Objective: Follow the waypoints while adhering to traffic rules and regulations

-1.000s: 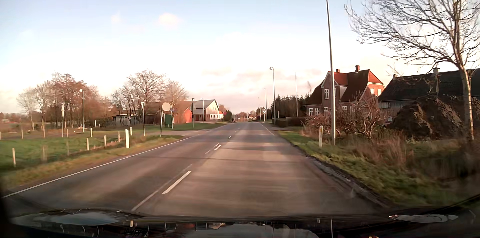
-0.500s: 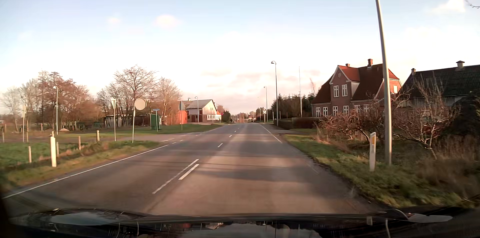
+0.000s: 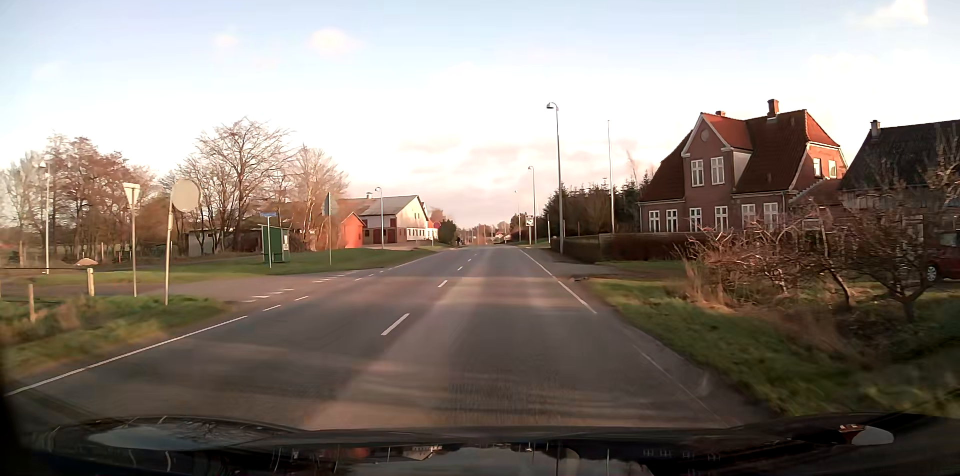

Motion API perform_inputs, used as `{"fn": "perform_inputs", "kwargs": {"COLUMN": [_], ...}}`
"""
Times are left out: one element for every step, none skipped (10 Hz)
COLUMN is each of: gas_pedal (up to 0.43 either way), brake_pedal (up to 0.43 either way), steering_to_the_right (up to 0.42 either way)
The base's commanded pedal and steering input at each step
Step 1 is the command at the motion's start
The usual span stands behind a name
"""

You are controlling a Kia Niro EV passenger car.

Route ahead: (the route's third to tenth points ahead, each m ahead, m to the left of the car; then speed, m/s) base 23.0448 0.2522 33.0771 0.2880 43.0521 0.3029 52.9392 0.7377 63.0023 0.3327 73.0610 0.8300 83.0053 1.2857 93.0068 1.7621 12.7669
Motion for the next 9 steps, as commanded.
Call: {"fn": "perform_inputs", "kwargs": {"gas_pedal": [0.197,0.197,0.197,0.197,0.197,0.209,0.209,0.209,0.209], "brake_pedal": [0.000,0.000,0.000,0.000,0.000,0.000,0.000,0.000,0.000], "steering_to_the_right": [-0.005,-0.003,-0.003,-0.002,-0.002,-0.002,-0.003,-0.002,-0.002]}}
